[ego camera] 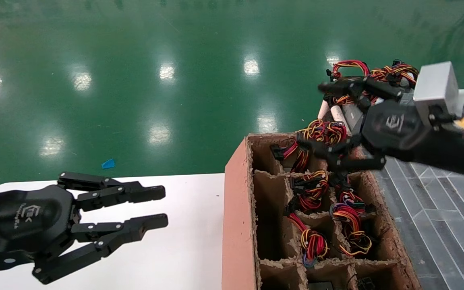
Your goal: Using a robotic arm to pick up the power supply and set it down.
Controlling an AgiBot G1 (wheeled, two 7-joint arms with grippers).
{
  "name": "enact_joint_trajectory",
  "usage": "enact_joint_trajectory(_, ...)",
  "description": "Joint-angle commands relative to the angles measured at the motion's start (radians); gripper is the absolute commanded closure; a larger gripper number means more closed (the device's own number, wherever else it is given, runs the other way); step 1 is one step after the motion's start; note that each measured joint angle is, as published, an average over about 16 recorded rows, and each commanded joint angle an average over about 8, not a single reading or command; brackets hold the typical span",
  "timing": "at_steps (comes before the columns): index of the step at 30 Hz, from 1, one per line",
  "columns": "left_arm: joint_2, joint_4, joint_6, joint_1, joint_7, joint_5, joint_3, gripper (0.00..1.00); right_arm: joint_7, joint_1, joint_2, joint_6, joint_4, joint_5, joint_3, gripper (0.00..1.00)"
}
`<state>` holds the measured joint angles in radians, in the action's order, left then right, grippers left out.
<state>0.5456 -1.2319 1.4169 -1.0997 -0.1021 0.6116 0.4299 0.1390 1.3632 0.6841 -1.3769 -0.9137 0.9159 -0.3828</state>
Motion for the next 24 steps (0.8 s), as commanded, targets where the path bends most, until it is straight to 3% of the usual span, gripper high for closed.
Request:
enact_joint_trajectory(1,0.0,0.0,0.0,0.0,0.0,0.0,0.0,0.0,-0.038,-0.033,-0.008,-0.014,-0.043,-0.021,0.012,0.0)
enact_joint_trajectory(16,0.0,0.0,0.0,0.0,0.0,0.0,0.0,0.0,-0.301,-0.266,-0.067,-0.109,-0.341,-0.171,0.095,0.0)
enact_joint_trajectory(24,0.0,0.0,0.0,0.0,0.0,0.0,0.0,0.0,-0.344,-0.316,-0.08,-0.13,-0.406,-0.205,0.114,0.0)
